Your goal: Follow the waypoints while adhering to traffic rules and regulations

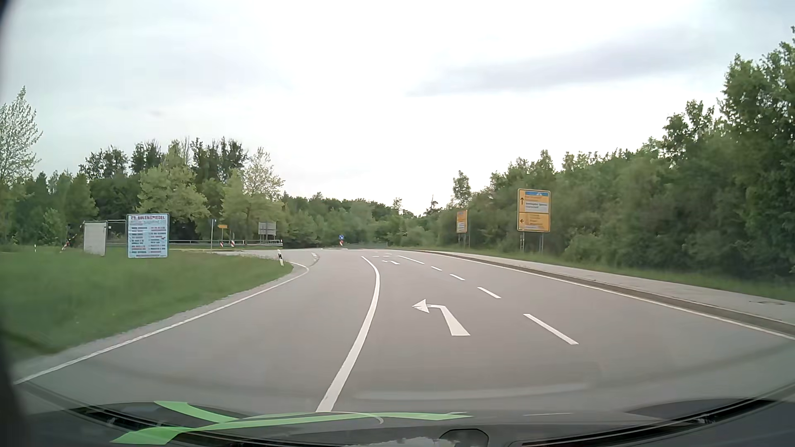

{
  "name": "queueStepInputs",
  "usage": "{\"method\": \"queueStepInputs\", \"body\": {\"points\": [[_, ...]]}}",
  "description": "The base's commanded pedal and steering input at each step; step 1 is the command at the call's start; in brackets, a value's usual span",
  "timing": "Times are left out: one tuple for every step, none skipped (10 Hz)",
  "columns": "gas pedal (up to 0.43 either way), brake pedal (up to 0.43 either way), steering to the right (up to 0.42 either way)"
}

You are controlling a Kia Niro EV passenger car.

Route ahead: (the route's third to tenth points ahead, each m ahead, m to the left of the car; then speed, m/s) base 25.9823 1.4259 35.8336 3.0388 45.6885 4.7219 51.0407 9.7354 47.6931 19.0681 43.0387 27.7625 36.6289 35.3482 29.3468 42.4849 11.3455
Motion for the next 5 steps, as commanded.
{"method": "queueStepInputs", "body": {"points": [[0.0, 0.159, -0.012], [0.0, 0.159, -0.012], [0.0, 0.159, -0.012], [0.0, 0.165, -0.012], [0.0, 0.159, -0.013]]}}
